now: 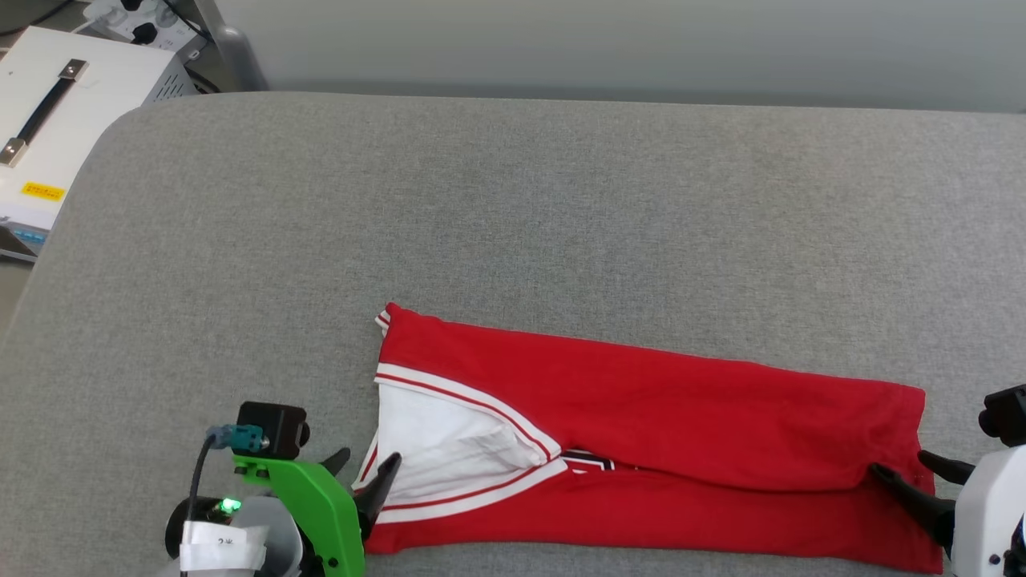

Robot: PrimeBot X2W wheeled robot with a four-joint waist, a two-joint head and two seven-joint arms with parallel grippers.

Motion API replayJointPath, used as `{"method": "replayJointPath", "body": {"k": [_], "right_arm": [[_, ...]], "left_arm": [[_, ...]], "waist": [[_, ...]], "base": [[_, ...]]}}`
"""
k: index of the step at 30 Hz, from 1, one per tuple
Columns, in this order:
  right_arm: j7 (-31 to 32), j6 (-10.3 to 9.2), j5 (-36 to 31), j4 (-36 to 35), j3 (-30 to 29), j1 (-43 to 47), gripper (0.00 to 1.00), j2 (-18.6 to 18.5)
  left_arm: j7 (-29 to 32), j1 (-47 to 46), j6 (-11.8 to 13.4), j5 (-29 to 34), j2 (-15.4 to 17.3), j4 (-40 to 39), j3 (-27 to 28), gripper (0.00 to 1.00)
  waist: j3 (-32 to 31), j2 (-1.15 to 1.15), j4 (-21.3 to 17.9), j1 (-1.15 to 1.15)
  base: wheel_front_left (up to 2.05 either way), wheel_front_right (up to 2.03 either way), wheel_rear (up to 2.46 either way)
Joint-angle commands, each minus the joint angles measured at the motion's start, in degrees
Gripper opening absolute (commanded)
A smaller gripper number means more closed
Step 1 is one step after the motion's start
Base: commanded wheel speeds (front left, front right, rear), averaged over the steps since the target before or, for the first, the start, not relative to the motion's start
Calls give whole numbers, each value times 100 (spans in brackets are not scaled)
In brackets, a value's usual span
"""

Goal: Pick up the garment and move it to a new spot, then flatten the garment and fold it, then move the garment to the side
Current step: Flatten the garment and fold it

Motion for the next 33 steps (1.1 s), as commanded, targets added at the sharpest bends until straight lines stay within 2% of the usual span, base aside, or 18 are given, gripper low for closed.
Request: {"method": "replayJointPath", "body": {"k": [1, 2, 8, 12, 16, 19, 26, 33], "right_arm": [[115, -3, 56, -86, -89, 103, 100, -36], [423, -3, 221, -287, -321, 199, 100, 37], [1027, -3, 188, -809, -1061, 260, 100, 366], [1410, -3, -86, -943, -1610, 228, 100, 832], [1701, -3, -649, -825, -2233, 118, 100, 1471], [1878, -3, -1016, -673, -2671, -28, 100, 2038], [2070, -3, -2045, -225, -3497, -246, 100, 2933], [2263, -3, -2575, 145, -3838, -228, 100, 3350]], "left_arm": [[-160, -2, 33, 53, -48, -4, 101, 100], [-460, -22, 95, 97, -96, -39, 250, 100], [-1281, -143, 217, 395, -206, -154, 547, 100], [-1809, -278, 176, 829, -221, -95, 529, 100], [-2262, -421, 181, 1285, -284, -17, 582, 100], [-2388, -464, 147, 1593, -378, 16, 661, 100], [-2430, -383, -32, 2045, -655, 71, 884, 100], [-2432, -226, -238, 2269, -807, 189, 1165, 100]], "waist": [[-65, 0, -21, 0], [-123, 0, -34, 0], [-161, 0, -34, 0], [-126, 0, 0, 0], [-47, 0, 51, 0], [24, 0, 106, 0], [163, 0, 244, 0], [215, 0, 324, 0]], "base": [[0, 0, 0], [0, 0, 0], [0, 0, 0], [0, 0, 0], [0, 0, 0], [0, 0, 0], [0, 0, 0], [0, 0, 0]]}}
